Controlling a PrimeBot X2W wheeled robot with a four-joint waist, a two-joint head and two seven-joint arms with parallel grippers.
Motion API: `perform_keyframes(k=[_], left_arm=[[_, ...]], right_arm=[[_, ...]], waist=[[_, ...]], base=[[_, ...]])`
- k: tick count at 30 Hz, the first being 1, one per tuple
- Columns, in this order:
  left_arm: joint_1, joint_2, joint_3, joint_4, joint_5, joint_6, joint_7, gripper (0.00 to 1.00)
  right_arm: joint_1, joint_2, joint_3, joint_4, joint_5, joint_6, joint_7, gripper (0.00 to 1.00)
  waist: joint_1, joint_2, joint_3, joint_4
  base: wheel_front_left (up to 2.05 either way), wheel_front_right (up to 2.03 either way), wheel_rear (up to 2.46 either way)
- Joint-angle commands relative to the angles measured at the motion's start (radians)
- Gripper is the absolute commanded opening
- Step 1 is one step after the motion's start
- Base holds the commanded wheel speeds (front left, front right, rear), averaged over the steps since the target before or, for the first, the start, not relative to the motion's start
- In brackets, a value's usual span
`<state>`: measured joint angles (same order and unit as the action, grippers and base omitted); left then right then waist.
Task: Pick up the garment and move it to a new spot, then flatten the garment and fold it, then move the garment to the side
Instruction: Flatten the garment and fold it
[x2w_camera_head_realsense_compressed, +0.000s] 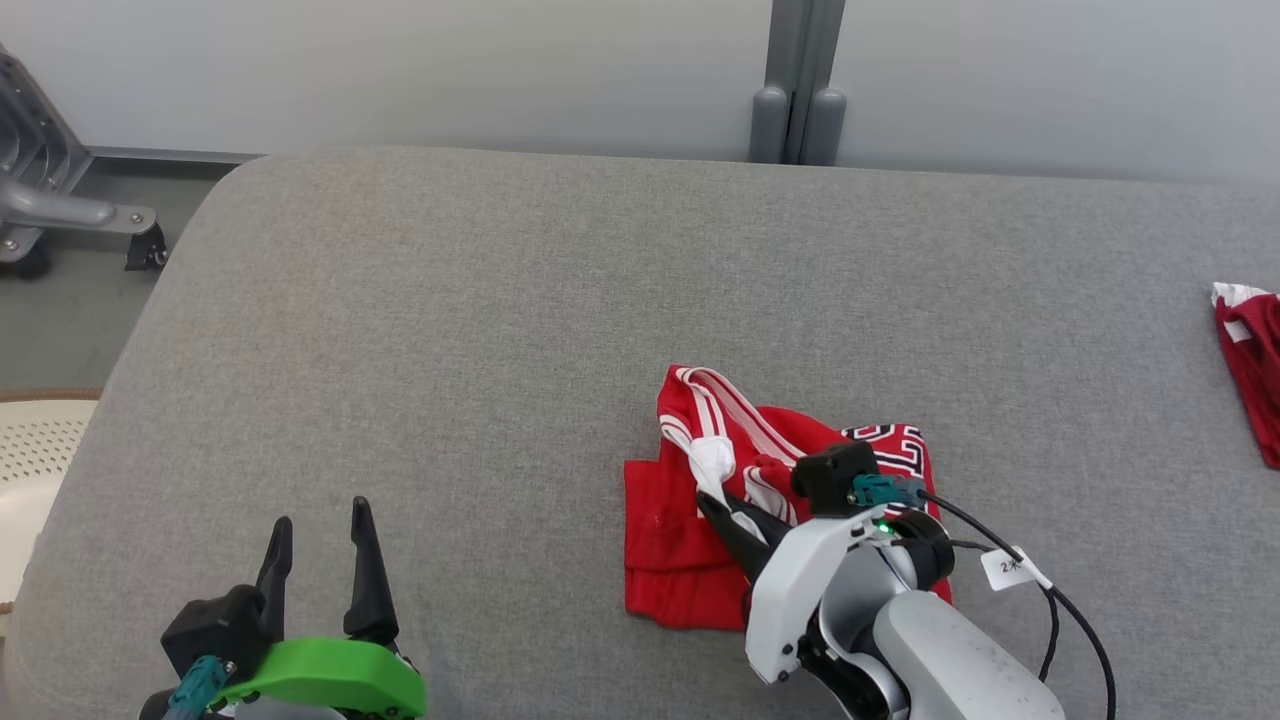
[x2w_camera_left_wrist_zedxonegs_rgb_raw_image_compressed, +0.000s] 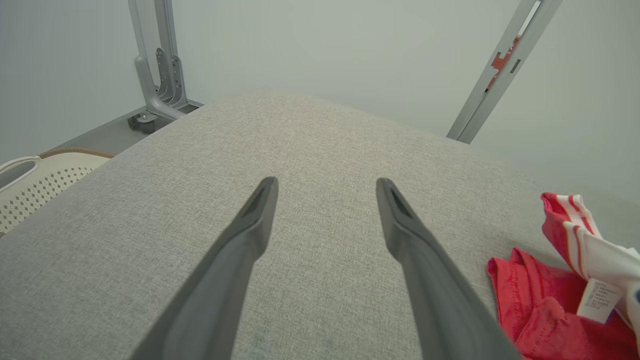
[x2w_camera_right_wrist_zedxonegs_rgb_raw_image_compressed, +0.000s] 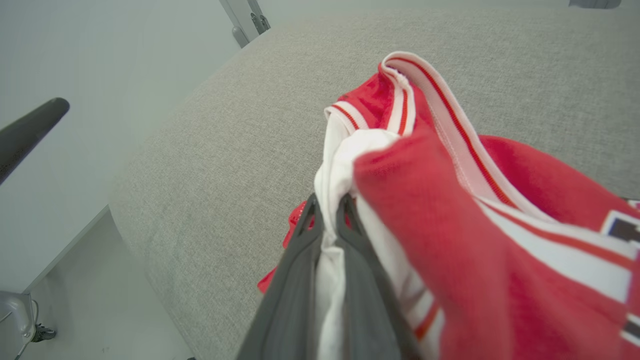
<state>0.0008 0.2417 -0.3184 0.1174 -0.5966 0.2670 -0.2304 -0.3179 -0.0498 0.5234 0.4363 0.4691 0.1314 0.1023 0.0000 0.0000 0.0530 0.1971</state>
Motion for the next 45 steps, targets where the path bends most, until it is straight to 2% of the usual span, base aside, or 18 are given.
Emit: perform_keyframes(k=[1, 2, 3, 4, 5, 13, 18, 25, 35, 36, 37, 38, 39, 40, 45], left_arm=[[-0.019, -0.002, 0.002, 0.003, -0.001, -0.002, -0.007, 1.0], [-0.02, -0.003, 0.002, 0.005, -0.001, -0.001, -0.007, 1.0], [-0.022, -0.004, 0.001, 0.007, -0.001, -0.002, -0.008, 1.0], [-0.023, -0.005, 0.001, 0.007, -0.001, -0.002, -0.008, 1.0], [-0.024, -0.006, 0.001, 0.008, -0.001, -0.002, -0.009, 1.0], [-0.02, -0.005, 0.006, 0.012, -0.003, 0.0, -0.016, 1.0], [-0.019, -0.003, 0.002, 0.012, -0.001, -0.001, -0.015, 1.0], [-0.02, 0.0, -0.01, 0.009, 0.005, -0.001, -0.011, 1.0], [-0.02, 0.007, -0.013, 0.003, 0.002, 0.003, -0.012, 1.0], [-0.02, 0.008, -0.014, 0.002, 0.002, 0.003, -0.012, 1.0], [-0.02, 0.009, -0.015, 0.002, 0.002, 0.003, -0.012, 1.0], [-0.019, 0.01, -0.015, 0.001, 0.002, 0.002, -0.011, 1.0], [-0.019, 0.01, -0.016, 0.001, 0.002, 0.002, -0.011, 1.0], [-0.02, 0.011, -0.018, 0.0, 0.002, 0.002, -0.011, 1.0], [-0.028, 0.013, -0.023, 0.002, 0.007, 0.005, -0.006, 1.0]], right_arm=[[-0.024, -0.002, 0.015, 0.026, 0.006, -0.002, -0.015, 0.0], [-0.032, -0.002, 0.026, 0.042, 0.013, -0.002, -0.022, 0.15], [-0.042, -0.001, 0.038, 0.058, 0.02, -0.002, -0.033, 0.45], [-0.049, -0.001, 0.05, 0.067, 0.028, -0.002, -0.041, 0.9], [-0.057, -0.001, 0.067, 0.076, 0.037, -0.002, -0.05, 1.0], [-0.099, -0.002, 0.144, 0.07, 0.065, -0.002, -0.131, 1.0], [-0.094, -0.002, 0.136, 0.013, 0.056, -0.002, -0.186, 1.0], [-0.051, -0.002, -0.005, -0.061, -0.014, -0.002, -0.243, 1.0], [0.083, -0.002, -0.256, -0.139, -0.156, -0.002, -0.231, 1.0], [0.1, -0.001, -0.271, -0.144, -0.162, -0.002, -0.228, 0.89], [0.113, -0.001, -0.28, -0.147, -0.168, -0.002, -0.224, 0.7], [0.128, -0.001, -0.287, -0.147, -0.175, -0.002, -0.217, 0.33], [0.14, -0.001, -0.291, -0.144, -0.18, -0.002, -0.212, 0.28], [0.152, -0.001, -0.296, -0.138, -0.185, -0.002, -0.207, 0.0], [0.173, -0.001, -0.303, -0.081, -0.182, -0.002, -0.198, 0.0]], waist=[[0.0, 0.0, 0.005, 0.01], [0.0, 0.0, 0.006, 0.012], [0.0, 0.0, 0.008, 0.014], [0.0, 0.0, 0.009, 0.015], [0.0, 0.0, 0.01, 0.015], [0.0, 0.0, 0.01, -0.011], [0.0, 0.0, 0.005, -0.037], [0.0, 0.0, 0.003, -0.066], [0.0, 0.0, 0.006, -0.086], [0.0, 0.0, 0.006, -0.086], [0.0, 0.0, 0.007, -0.086], [0.0, 0.0, 0.008, -0.086], [0.0, 0.0, 0.008, -0.085], [0.0, 0.0, 0.01, -0.083], [0.0, 0.0, 0.017, -0.069]], base=[[0.0, 0.0, 0.0], [0.0, 0.0, 0.0], [0.0, 0.0, 0.0], [0.0, 0.0, 0.0], [0.0, 0.0, 0.0], [0.0, 0.0, 0.0], [0.0, 0.0, 0.0], [0.0, 0.0, 0.0], [0.0, 0.0, 0.0], [0.0, 0.0, 0.0], [0.0, 0.0, 0.0], [0.0, 0.0, 0.0], [0.0, 0.0, 0.0], [0.0, 0.0, 0.0], [0.0, 0.0, 0.0]])
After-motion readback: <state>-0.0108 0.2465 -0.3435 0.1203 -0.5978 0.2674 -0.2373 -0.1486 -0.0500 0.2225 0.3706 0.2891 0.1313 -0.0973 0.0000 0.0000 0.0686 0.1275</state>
